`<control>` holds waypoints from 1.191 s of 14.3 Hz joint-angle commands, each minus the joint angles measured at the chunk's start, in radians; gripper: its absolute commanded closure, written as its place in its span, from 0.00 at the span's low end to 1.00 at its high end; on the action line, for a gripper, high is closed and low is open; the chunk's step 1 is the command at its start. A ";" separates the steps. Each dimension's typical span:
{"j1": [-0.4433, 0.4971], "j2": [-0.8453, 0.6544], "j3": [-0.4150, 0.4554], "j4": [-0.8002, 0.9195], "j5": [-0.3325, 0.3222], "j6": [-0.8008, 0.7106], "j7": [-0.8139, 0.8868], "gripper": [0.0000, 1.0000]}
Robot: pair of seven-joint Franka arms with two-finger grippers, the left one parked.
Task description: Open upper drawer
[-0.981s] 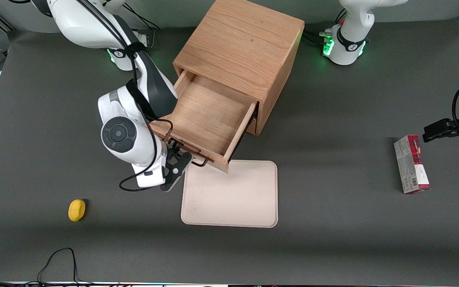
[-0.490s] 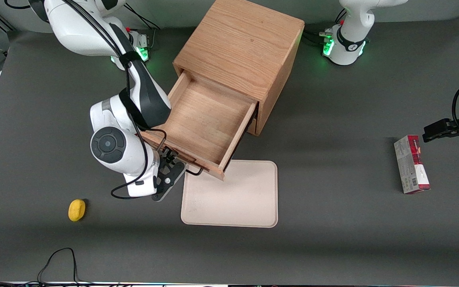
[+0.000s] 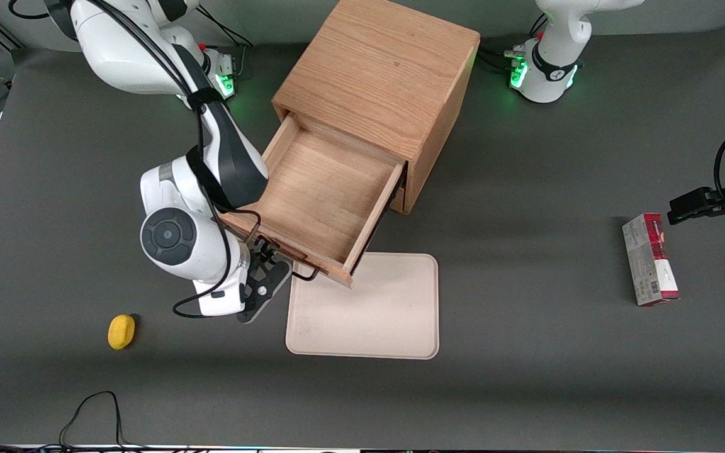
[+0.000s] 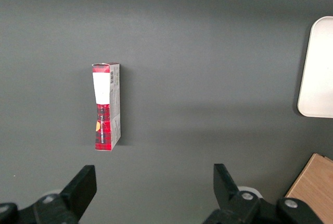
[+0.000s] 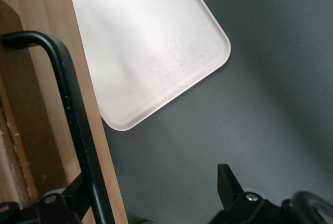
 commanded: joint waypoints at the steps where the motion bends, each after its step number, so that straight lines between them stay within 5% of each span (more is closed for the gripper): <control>1: -0.022 0.028 0.007 0.074 -0.004 0.002 -0.005 0.00; 12: -0.017 -0.108 0.011 0.089 -0.005 -0.097 0.010 0.00; 17: -0.027 -0.235 -0.059 0.078 -0.010 -0.221 0.272 0.00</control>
